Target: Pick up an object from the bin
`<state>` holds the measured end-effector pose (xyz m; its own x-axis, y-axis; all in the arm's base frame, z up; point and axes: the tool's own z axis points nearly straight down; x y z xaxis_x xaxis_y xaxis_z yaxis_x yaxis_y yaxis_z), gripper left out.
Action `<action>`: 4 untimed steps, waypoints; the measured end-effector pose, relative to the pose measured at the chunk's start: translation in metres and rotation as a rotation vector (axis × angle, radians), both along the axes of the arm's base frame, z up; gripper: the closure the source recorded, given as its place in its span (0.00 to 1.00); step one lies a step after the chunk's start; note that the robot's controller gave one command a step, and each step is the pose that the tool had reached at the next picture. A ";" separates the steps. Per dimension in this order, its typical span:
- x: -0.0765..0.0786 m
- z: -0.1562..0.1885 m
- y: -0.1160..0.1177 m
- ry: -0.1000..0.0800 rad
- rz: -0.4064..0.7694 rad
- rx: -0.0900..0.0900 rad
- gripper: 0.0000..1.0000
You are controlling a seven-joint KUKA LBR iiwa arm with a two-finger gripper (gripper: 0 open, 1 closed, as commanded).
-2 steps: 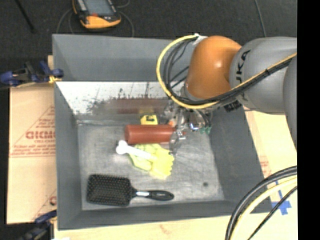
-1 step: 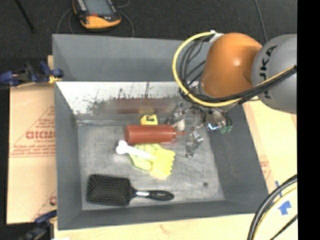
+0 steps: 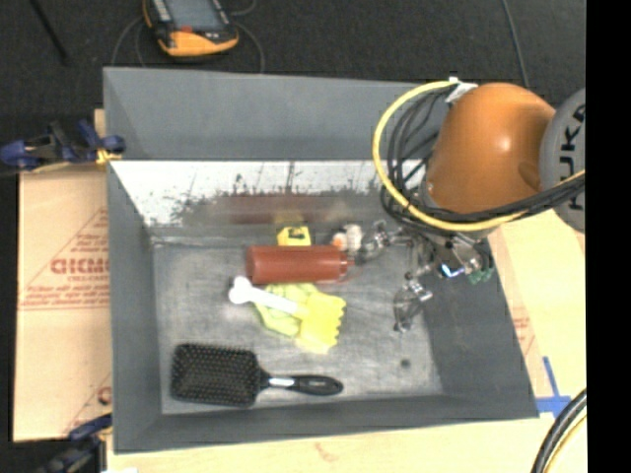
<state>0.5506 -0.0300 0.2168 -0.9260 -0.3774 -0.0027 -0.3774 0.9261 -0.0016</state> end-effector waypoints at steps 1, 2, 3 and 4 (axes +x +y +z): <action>0.010 -0.022 0.018 -0.008 0.068 -0.002 0.00; 0.006 -0.063 0.037 -0.001 0.243 0.000 0.00; 0.016 -0.078 0.059 0.000 0.371 -0.001 0.00; 0.020 -0.086 0.068 -0.002 0.677 -0.001 0.00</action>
Offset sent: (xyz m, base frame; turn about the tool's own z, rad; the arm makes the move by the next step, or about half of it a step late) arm 0.0004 0.0428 -0.0729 -0.2585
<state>0.5711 0.0379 0.1303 -0.4850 -0.8745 -0.0039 -0.8745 0.4850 -0.0035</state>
